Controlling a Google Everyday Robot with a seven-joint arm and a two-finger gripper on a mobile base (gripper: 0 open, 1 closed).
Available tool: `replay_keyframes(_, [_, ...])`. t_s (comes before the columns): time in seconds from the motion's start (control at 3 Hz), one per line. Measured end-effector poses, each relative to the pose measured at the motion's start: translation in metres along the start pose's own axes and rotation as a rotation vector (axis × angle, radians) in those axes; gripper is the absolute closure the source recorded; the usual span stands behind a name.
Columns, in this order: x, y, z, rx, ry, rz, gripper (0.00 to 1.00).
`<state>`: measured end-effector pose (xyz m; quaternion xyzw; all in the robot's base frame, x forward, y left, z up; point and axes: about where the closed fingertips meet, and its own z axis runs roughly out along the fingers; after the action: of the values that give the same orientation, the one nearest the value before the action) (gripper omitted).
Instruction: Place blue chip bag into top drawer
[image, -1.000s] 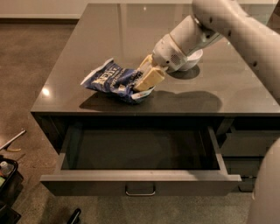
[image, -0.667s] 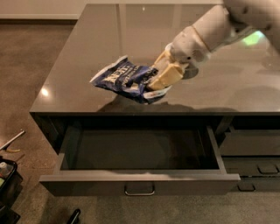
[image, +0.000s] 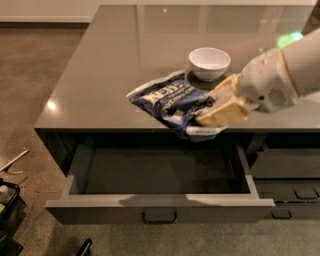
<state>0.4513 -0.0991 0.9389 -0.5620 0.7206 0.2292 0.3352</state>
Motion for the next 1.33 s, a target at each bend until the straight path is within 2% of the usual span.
replay_keyframes(0.33, [0.035, 0.019, 0.007, 0.129, -0.008, 0.132, 1.0])
replay_keyframes(0.67, [0.086, 0.029, 0.038, 0.211, 0.011, 0.287, 1.0])
replay_keyframes(1.0, [0.126, 0.012, 0.071, 0.288, 0.027, 0.386, 1.0])
replay_keyframes(1.33, [0.149, -0.001, 0.091, 0.342, 0.038, 0.447, 1.0])
